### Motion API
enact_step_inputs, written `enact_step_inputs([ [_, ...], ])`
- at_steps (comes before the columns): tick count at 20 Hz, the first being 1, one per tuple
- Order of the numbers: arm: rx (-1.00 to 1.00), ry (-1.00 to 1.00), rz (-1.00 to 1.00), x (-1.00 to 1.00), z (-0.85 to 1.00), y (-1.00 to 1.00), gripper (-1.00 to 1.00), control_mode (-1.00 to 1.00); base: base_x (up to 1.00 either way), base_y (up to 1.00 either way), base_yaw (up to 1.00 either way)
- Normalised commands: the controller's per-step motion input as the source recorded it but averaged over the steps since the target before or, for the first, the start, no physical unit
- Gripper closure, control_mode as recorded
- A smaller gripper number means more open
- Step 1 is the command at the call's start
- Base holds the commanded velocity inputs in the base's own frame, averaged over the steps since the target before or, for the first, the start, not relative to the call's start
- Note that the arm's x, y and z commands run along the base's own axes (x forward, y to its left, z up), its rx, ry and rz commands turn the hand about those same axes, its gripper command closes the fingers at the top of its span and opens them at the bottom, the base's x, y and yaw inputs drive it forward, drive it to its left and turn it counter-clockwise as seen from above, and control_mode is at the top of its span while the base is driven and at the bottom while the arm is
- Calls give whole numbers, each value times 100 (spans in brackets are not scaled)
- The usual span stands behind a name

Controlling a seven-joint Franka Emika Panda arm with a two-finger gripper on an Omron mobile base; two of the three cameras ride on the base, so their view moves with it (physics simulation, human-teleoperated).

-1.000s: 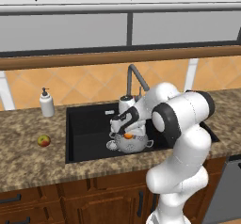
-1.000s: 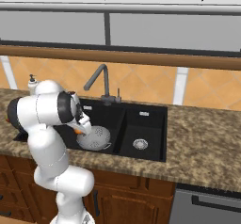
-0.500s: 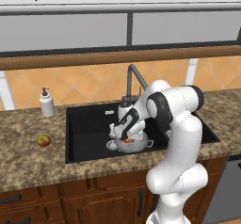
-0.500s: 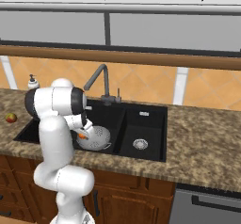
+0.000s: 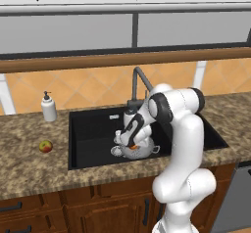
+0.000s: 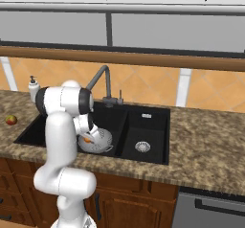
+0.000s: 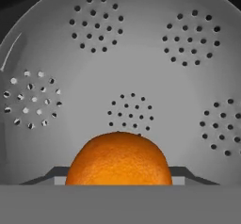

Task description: Put the colander in the sink, put the apple, tangerine in the colander, and turn on the sink faucet and pour water over the colander.

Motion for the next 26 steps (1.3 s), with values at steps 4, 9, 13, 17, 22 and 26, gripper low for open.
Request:
enact_step_inputs([
  [4,0,0,0,22,-36,-11,100,-100,0,0,0],
  [9,0,0,0,19,-41,-8,100,-100,0,0,0],
  [13,0,0,0,24,-36,-2,100,-100,0,0,0],
  [17,0,0,0,16,-19,0,100,-100,0,0,0],
  [22,0,1,0,0,-4,0,-100,-100,0,0,0],
  [26,0,1,0,0,5,0,-100,-100,0,0,0],
])
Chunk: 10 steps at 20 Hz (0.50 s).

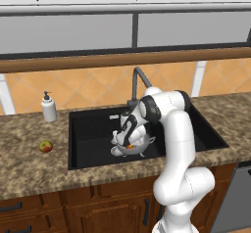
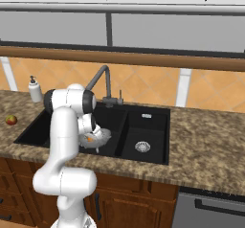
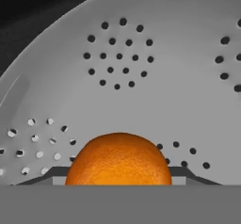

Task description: Put the colander in the sink, put the apple, tangerine in the colander, and turn on the sink faucet and pour water over the colander.

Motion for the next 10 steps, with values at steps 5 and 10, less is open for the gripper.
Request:
enact_step_inputs([
  [5,0,0,-1,-5,24,0,-100,-100,0,0,0],
  [10,0,0,-1,-26,40,0,-100,-100,0,0,0],
])
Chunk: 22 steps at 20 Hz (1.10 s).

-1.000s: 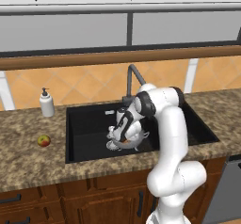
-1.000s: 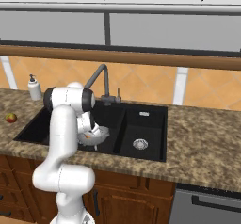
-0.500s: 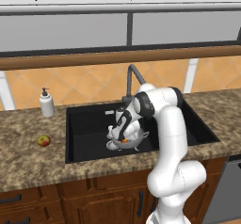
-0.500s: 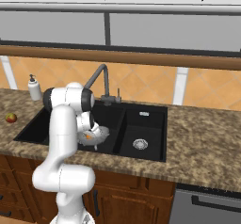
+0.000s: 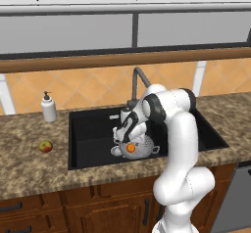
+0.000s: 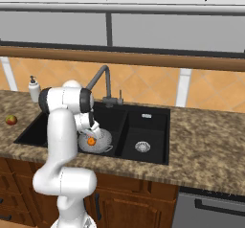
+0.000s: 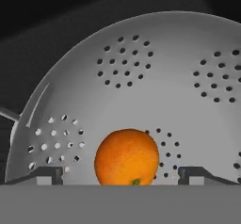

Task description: Put the colander in the sink, put the apple, tangerine in the colander, and turn on the sink faucet and pour water over the colander.

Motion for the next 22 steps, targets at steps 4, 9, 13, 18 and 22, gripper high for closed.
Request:
enact_step_inputs([
  [4,0,0,-4,-36,53,-9,-100,-100,0,0,0],
  [9,0,0,-4,-61,51,-3,-100,-100,0,0,0],
  [13,0,0,-4,-97,42,3,-100,-100,0,0,0],
  [18,0,0,-1,-76,66,0,-100,-100,0,0,0],
  [22,0,0,0,-33,89,0,-100,-100,0,0,0],
])
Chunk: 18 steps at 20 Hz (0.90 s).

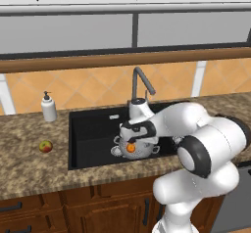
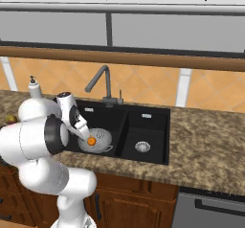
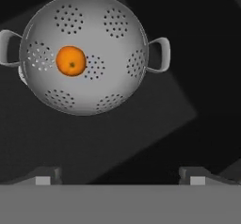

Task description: Put the colander in the sink, put the apple, tangerine in the colander, and turn on the sink faucet and pour water over the colander.

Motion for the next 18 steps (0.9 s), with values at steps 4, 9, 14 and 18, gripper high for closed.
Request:
enact_step_inputs([
  [4,0,0,0,-55,78,0,-100,-100,0,0,0],
  [9,0,0,5,-76,64,0,-100,-100,0,0,0],
  [14,0,0,4,-65,81,4,-100,-100,0,0,0],
  [18,-1,0,6,-42,26,54,-100,-100,0,0,0],
])
